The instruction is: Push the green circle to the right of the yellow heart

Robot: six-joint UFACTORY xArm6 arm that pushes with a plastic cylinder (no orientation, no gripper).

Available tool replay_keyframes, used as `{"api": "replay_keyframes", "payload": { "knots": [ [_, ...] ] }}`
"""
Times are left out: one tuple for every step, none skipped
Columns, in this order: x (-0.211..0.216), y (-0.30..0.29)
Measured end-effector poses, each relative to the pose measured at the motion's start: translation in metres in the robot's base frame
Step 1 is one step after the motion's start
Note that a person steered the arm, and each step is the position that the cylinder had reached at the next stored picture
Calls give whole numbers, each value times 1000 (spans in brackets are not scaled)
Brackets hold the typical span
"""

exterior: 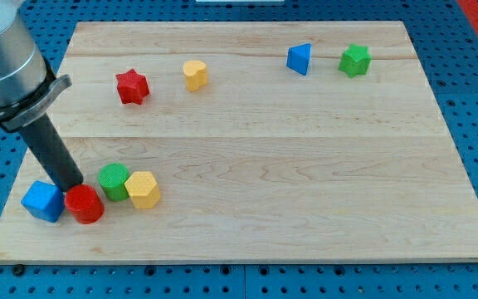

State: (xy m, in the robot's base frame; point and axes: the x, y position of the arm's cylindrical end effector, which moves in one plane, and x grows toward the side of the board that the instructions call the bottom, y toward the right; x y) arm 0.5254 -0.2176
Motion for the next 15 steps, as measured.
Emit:
{"api": "replay_keyframes", "payload": {
  "knots": [
    [1, 26],
    [9, 73],
    [3, 102],
    [-11, 130],
    [-14, 180],
    [-29, 214],
    [-42, 241],
    [-87, 256],
    [-137, 261],
    [-188, 260],
    [-203, 257],
    [-225, 246],
    [-196, 229],
    [-204, 214],
    [-189, 224]
  ]
}}
